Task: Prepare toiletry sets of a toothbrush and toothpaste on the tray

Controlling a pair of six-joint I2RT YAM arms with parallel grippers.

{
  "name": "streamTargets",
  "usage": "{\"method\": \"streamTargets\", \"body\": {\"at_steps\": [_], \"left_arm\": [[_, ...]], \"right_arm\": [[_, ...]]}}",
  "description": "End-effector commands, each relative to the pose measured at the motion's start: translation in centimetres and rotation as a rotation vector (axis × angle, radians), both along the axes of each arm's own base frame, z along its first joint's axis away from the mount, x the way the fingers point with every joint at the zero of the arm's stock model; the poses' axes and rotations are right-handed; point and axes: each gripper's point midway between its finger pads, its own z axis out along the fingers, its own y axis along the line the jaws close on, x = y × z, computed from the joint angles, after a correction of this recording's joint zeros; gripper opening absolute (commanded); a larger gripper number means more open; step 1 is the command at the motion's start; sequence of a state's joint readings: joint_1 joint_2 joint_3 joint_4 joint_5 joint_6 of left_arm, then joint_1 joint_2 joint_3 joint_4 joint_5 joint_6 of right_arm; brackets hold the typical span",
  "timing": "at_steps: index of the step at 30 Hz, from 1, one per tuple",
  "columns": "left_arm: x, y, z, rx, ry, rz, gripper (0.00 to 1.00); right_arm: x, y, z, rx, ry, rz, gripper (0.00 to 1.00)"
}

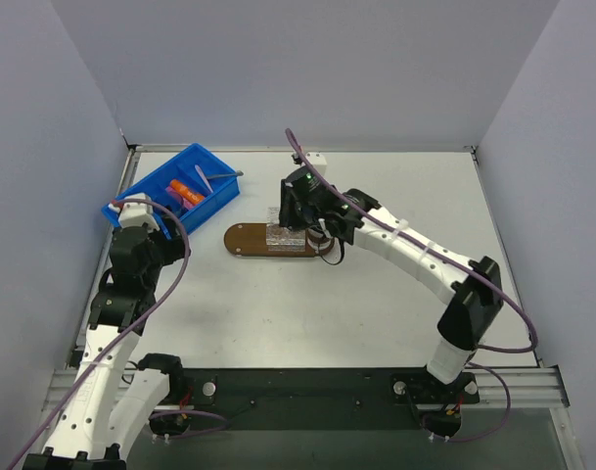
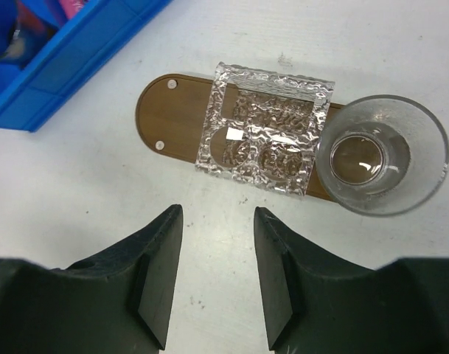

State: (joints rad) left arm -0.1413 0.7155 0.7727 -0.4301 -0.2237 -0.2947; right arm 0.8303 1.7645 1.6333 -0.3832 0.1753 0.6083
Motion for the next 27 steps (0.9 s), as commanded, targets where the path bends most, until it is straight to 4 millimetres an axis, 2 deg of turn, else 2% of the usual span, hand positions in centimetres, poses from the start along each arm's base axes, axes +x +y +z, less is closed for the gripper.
{"method": "streamTargets", "body": {"at_steps": [1,2,3,4,6,7,8,9,10,11,12,13,14,15,16,17,18,19,20,27], "left_arm": [[1.4,1.3,0.8,0.018,-0.025,0.049,0.79],[1.9,1.3,1.2,0.015,-0.025,0.05,0.79],[2.1,1.6,1.5,0.012,-0.026,0.06,0.79],[2.4,1.8,1.7,0.0,-0.027,0.068,0.79],[3.4,2.4,2.6,-0.02,-0.044,0.081,0.79],[3.9,2.4,3.0,-0.028,-0.05,0.08,0.79],[4.9,2.8,2.6,-0.029,-0.038,0.091,0.79],[5.6,3.9,3.2,-0.027,-0.046,0.126,0.79],[6.2,4.9,3.0,-0.028,-0.032,0.153,0.79],[7.2,5.5,1.4,-0.037,0.027,0.164,0.79],[7.5,7.5,1.2,-0.052,0.043,0.218,0.79],[8.1,8.2,1.4,-0.085,0.048,0.239,0.79],[9.0,8.1,-0.1,-0.127,0.095,0.21,0.79],[9.5,9.3,-0.6,-0.149,0.105,0.232,0.79],[10.2,9.6,-0.2,-0.167,0.098,0.234,0.78],[11.1,9.9,-1.5,-0.178,0.133,0.231,0.78],[11.6,10.0,-1.8,-0.176,0.145,0.23,0.77],[12.3,10.2,-1.3,-0.166,0.139,0.226,0.76],[12.9,10.4,-2.3,-0.167,0.171,0.226,0.76],[14.8,10.4,-5.5,-0.187,0.254,0.2,0.73]], "right_arm": [[-1.9,-1.8,5.9,0.083,-0.135,0.055,0.38],[-2.4,-2.1,6.2,0.098,-0.131,0.078,0.38],[-3.1,-2.5,5.5,0.095,-0.114,0.095,0.37],[-3.9,-3.1,6.9,0.121,-0.135,0.11,0.37],[-5.3,-3.7,6.3,0.117,-0.121,0.158,0.37],[-6.0,-4.4,7.4,0.137,-0.141,0.163,0.37],[-6.5,-5.0,7.5,0.136,-0.142,0.165,0.37],[-7.0,-5.4,7.6,0.142,-0.143,0.166,0.37],[-7.7,-6.3,7.7,0.151,-0.152,0.162,0.37],[-8.1,-6.8,7.8,0.156,-0.158,0.162,0.37],[-8.4,-7.3,7.7,0.16,-0.157,0.153,0.37],[-9.1,-8.1,7.7,0.167,-0.164,0.15,0.37],[-9.3,-8.5,7.5,0.168,-0.166,0.143,0.37],[-9.4,-9.0,7.4,0.169,-0.17,0.133,0.37],[-9.8,-9.6,7.3,0.17,-0.173,0.126,0.36],[-10.0,-9.8,7.3,0.172,-0.177,0.125,0.37],[-10.1,-10.1,7.2,0.172,-0.177,0.122,0.36],[-10.2,-10.3,7.3,0.178,-0.18,0.121,0.36],[-10.4,-10.3,7.0,0.177,-0.175,0.122,0.36],[-10.5,-10.1,6.1,0.17,-0.151,0.138,0.35]]}}
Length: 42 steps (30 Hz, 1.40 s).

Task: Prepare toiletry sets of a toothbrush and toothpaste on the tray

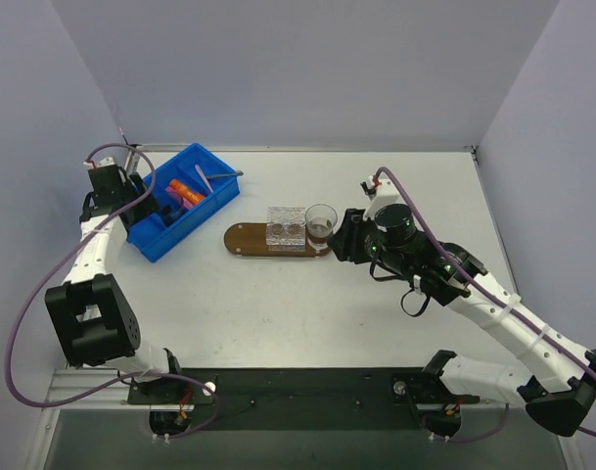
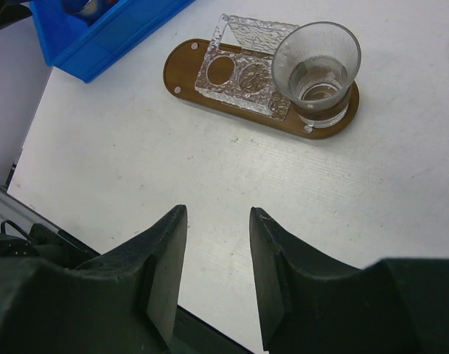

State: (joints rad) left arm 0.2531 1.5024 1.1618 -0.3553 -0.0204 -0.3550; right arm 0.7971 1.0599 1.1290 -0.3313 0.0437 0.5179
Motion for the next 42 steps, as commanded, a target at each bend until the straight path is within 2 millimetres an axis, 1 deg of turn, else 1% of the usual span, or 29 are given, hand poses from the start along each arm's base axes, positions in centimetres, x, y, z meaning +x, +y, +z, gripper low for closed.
{"method": "streamTargets", "body": {"at_steps": [1,3,4,5,6,7,8,10,16,18,19,21,22,23,25,26,30,31,33,34,37,39,40,42], "left_arm": [[2.1,-0.3,1.0,-0.016,-0.045,-0.04,0.73],[2.5,-0.3,0.4,-0.021,-0.031,-0.043,0.72],[2.7,-0.5,-0.4,-0.037,-0.013,-0.055,0.71],[2.9,-0.7,-0.7,-0.043,-0.009,-0.065,0.66],[3.2,-0.9,-0.8,-0.05,-0.009,-0.075,0.63],[3.5,-1.1,-1.5,-0.059,0.007,-0.082,0.62],[3.6,-1.2,-1.8,-0.062,0.016,-0.087,0.6],[4.1,-1.3,-2.1,-0.068,0.024,-0.095,0.56],[4.6,-1.5,-3.1,-0.096,0.044,-0.094,0.43],[4.8,-1.7,-3.1,-0.114,0.04,-0.103,0.39],[4.8,-1.8,-3.1,-0.119,0.037,-0.104,0.33],[4.8,-1.9,-3.1,-0.127,0.037,-0.104,0.27],[4.9,-1.9,-2.9,-0.129,0.031,-0.103,0.17],[4.9,-1.9,-2.8,-0.132,0.028,-0.102,0.12],[4.8,-2.0,-2.3,-0.145,0.013,-0.098,0.06],[4.8,-1.9,-2.1,-0.149,0.008,-0.094,0.01],[4.6,-1.5,-0.4,-0.164,-0.037,-0.075,0.0],[4.5,-1.5,0.4,-0.162,-0.06,-0.075,0.0],[4.4,-1.2,1.3,-0.165,-0.084,-0.066,0.0],[4.2,-1.1,2.2,-0.165,-0.106,-0.068,0.0],[3.7,-0.6,3.6,-0.162,-0.146,-0.055,0.0],[3.4,-0.4,4.3,-0.162,-0.166,-0.049,0.0],[3.2,-0.4,4.9,-0.159,-0.179,-0.048,0.0],[2.9,-0.6,5.4,-0.157,-0.191,-0.056,0.0]], "right_arm": [[0.1,0.3,-0.5,-0.006,0.011,0.016,0.35],[0.2,0.6,-0.6,-0.004,0.017,0.025,0.34],[0.2,0.8,-0.8,-0.007,0.025,0.029,0.34],[0.3,0.8,-0.9,-0.007,0.026,0.026,0.34],[0.3,0.9,-1.0,-0.008,0.028,0.026,0.34],[0.4,0.9,-1.3,-0.011,0.035,0.023,0.34],[0.4,1.0,-1.4,-0.011,0.038,0.025,0.33],[0.0,1.5,-1.9,-0.002,0.063,0.048,0.33],[0.1,1.8,-2.6,0.0,0.079,0.048,0.32],[0.0,1.9,-2.7,0.001,0.086,0.048,0.32],[0.1,1.9,-2.8,0.003,0.088,0.045,0.32],[0.1,2.1,-3.1,0.011,0.097,0.041,0.31],[0.1,2.1,-3.3,0.01,0.103,0.042,0.31],[0.1,2.2,-3.3,0.013,0.104,0.043,0.31],[0.0,2.2,-3.8,0.012,0.116,0.039,0.31],[0.0,2.2,-3.9,0.011,0.119,0.038,0.3],[0.0,2.3,-4.0,0.014,0.128,0.033,0.3],[0.0,2.3,-3.9,0.017,0.127,0.032,0.3],[0.1,2.4,-3.9,0.017,0.126,0.032,0.3],[0.1,2.4,-3.9,0.017,0.128,0.03,0.3],[0.2,2.5,-3.8,0.013,0.13,0.029,0.3],[0.1,2.6,-3.9,0.008,0.136,0.03,0.31],[0.2,2.6,-3.9,0.005,0.137,0.03,0.33],[0.3,2.7,-3.7,0.002,0.137,0.032,0.37]]}}
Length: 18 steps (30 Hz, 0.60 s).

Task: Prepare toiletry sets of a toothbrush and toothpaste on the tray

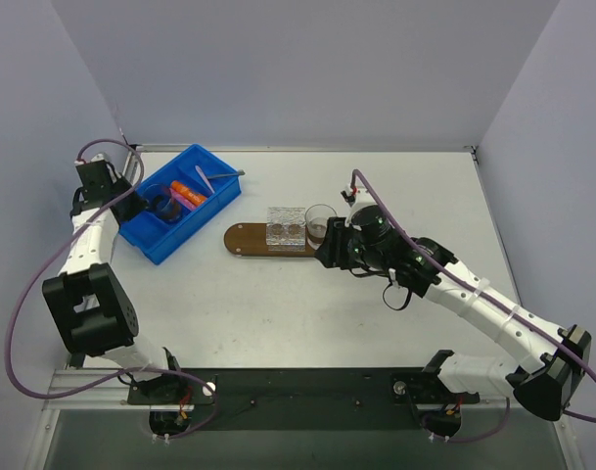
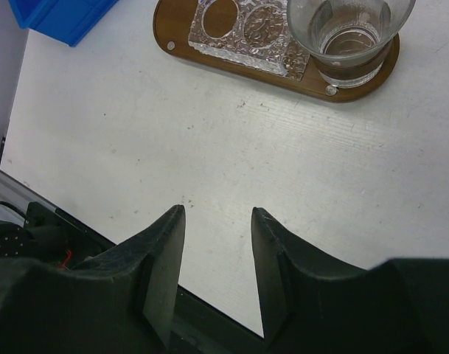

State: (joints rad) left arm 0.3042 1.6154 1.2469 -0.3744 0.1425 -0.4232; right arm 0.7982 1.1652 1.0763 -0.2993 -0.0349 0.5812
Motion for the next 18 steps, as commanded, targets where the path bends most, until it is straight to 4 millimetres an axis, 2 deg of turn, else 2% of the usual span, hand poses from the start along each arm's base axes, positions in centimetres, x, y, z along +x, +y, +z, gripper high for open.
{"method": "streamTargets", "body": {"at_steps": [1,7,10,17,18], "left_arm": [[0.7,-0.3,7.0,0.007,-0.213,-0.012,0.0],[-0.1,-1.3,8.9,-0.002,-0.264,-0.043,0.0],[-0.4,-2.6,9.6,-0.012,-0.278,-0.091,0.0],[-0.8,-6.8,10.9,-0.005,-0.297,-0.22,0.0],[-0.9,-8.4,11.1,-0.006,-0.298,-0.263,0.0]], "right_arm": [[0.4,0.6,1.3,0.017,-0.01,-0.003,0.38],[0.5,0.9,1.9,0.004,-0.018,0.001,0.43],[0.5,1.0,2.2,-0.006,-0.024,0.005,0.44],[0.6,1.5,2.9,-0.013,-0.03,0.016,0.45],[0.6,1.6,3.0,-0.015,-0.031,0.019,0.45]]}}
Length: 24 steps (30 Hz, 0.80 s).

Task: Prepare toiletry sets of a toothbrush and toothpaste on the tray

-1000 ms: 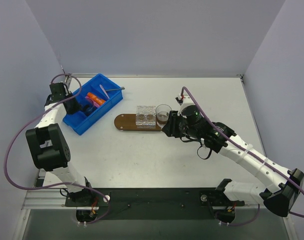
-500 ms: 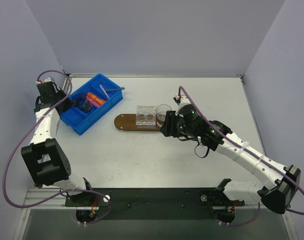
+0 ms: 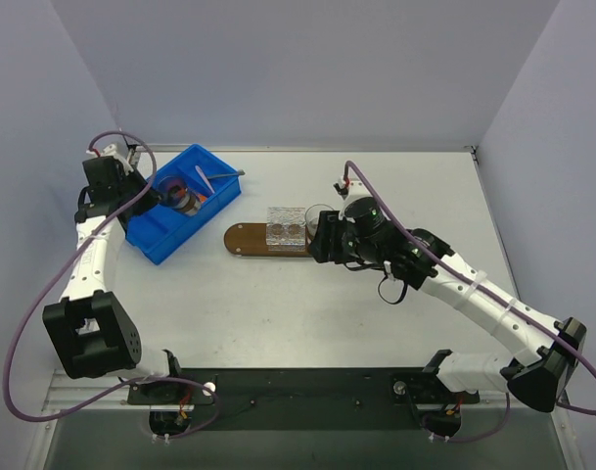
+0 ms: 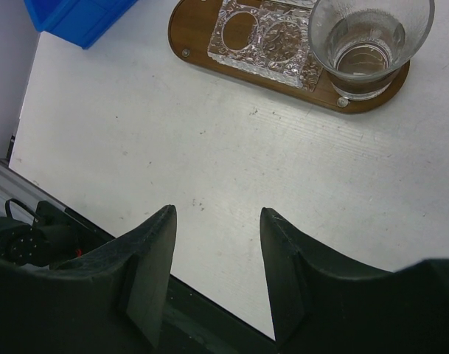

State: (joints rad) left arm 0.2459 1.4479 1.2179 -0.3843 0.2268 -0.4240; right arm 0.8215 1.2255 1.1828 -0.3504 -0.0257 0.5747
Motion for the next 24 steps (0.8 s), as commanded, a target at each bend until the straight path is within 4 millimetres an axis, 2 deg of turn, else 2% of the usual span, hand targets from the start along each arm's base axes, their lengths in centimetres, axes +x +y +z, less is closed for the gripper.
{"method": "streamTargets", "body": {"at_steps": [1,6,11,14,16,20,23,24], "left_arm": [[0.4,-4.7,5.8,0.016,-0.165,-0.169,0.0],[-0.4,-10.3,6.2,0.022,-0.178,-0.413,0.0],[-1.6,-13.7,6.4,0.004,-0.195,-0.602,0.0],[-2.2,-14.8,6.0,0.033,-0.184,-0.676,0.0],[-3.3,-17.1,6.1,0.042,-0.193,-0.769,0.0],[-4.3,-18.7,6.7,0.055,-0.217,-0.832,0.0],[-3.8,-18.5,6.9,0.08,-0.225,-0.752,0.0],[-3.7,-18.3,6.4,0.079,-0.211,-0.717,0.0]], "right_arm": [[0.8,0.1,1.8,-0.01,-0.045,-0.022,0.45],[0.8,0.8,2.2,-0.04,-0.062,-0.009,0.45],[0.8,1.5,2.4,-0.046,-0.064,0.005,0.46],[0.7,1.8,2.5,-0.047,-0.065,0.012,0.46],[0.7,2.0,2.5,-0.047,-0.065,0.015,0.46],[0.8,2.6,3.0,-0.042,-0.075,0.02,0.46],[1.1,3.3,3.8,-0.037,-0.109,0.006,0.47],[1.5,3.3,4.2,-0.044,-0.131,-0.022,0.46]]}}
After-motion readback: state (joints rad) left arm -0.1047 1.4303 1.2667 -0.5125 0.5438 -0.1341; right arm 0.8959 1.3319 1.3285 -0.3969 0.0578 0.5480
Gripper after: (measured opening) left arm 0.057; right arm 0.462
